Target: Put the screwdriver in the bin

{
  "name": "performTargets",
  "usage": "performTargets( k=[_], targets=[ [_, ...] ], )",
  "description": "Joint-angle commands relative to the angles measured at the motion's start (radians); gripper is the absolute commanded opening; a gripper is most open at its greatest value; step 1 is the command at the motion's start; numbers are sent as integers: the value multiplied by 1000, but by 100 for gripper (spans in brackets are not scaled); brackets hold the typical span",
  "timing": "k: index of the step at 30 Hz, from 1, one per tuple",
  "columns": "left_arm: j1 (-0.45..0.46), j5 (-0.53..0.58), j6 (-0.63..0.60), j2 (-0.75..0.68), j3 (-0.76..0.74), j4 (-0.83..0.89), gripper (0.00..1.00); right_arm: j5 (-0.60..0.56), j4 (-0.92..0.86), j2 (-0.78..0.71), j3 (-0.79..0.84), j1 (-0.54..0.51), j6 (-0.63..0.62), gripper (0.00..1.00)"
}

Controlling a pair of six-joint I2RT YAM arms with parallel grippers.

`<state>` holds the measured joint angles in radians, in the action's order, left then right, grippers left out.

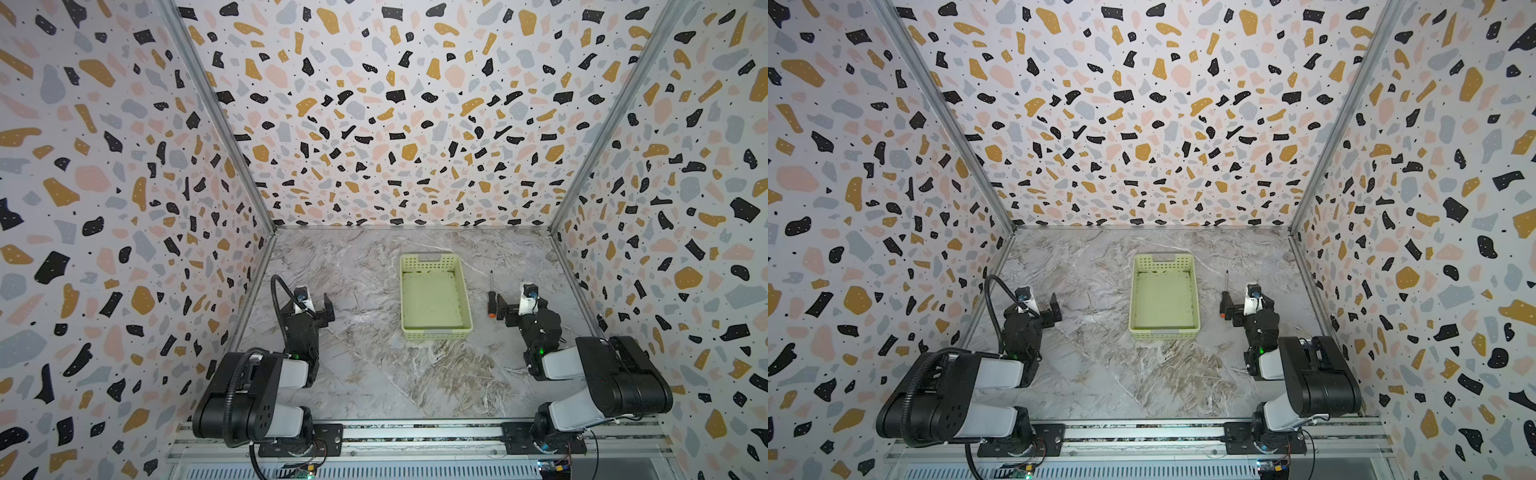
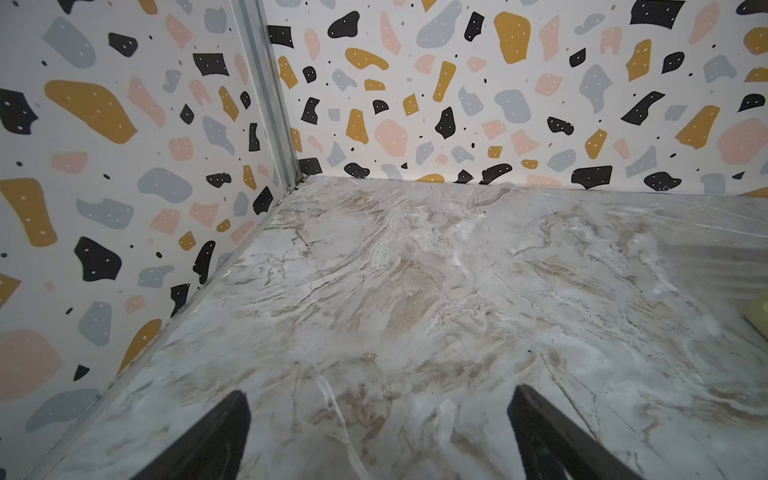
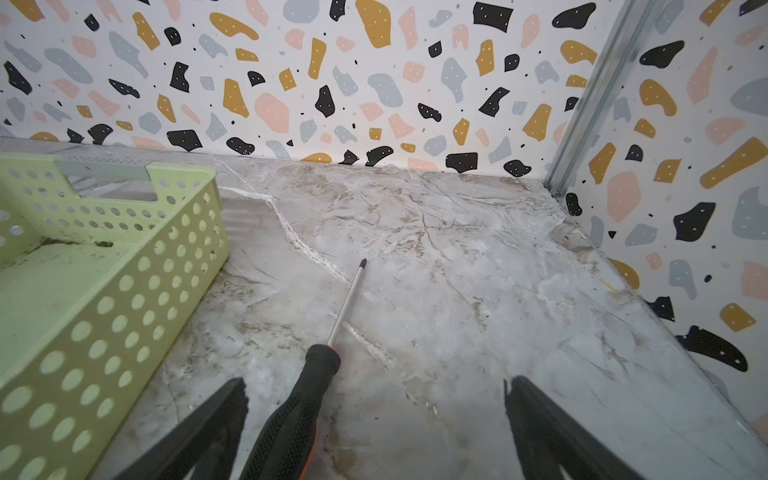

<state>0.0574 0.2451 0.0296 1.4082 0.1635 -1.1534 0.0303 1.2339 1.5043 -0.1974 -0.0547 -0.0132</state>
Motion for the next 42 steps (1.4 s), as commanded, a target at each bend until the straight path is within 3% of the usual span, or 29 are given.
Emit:
performTargets(
  k=[1,31,33,35,37,40,42],
  targets=[
    [5,8,-2,-11,-1,-51,100,-9,0,-9,-20,-4,-7,99],
    [5,15,2,-15,3,-49,100,-6,6,-13,-16,-2,-6,99],
    [4,15,9,-51,60,65,100,-13,-5,-31,-19,-2,-2,99],
    [5,-96,-41,-115,200,360,100,-27,-116,-100,-52,-2,4,99],
    [5,-114,31,-148,301,503,99,-54,-333,-190,-121,0,45,99],
    [5,-256,87,-235,394,580,100,-39,-590,-338,-222,0,168,99],
    [5,-282,161,-295,433,582,100,-58,-732,-402,-297,-4,239,99]
  ],
)
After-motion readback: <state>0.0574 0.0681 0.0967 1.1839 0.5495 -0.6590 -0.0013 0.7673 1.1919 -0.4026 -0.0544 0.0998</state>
